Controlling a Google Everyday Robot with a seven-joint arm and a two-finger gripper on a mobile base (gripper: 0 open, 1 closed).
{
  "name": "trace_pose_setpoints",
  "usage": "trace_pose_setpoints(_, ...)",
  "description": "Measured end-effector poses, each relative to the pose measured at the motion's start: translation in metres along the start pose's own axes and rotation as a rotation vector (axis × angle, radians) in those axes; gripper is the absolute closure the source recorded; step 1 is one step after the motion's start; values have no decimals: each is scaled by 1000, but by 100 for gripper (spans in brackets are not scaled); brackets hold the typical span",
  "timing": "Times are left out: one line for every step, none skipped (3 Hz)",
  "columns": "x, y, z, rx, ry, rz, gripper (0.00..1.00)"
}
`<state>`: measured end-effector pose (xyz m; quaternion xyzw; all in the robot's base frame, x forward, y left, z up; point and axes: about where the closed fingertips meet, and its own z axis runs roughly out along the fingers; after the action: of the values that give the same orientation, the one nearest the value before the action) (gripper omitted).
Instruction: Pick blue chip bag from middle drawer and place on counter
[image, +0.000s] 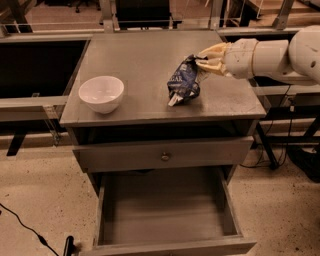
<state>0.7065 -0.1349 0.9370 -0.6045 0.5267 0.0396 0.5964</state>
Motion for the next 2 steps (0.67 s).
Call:
trace_pose_setpoints(-1, -1, 0, 2, -1, -1, 36)
trace_pose_setpoints(0, -1, 0, -2, -1, -3, 4)
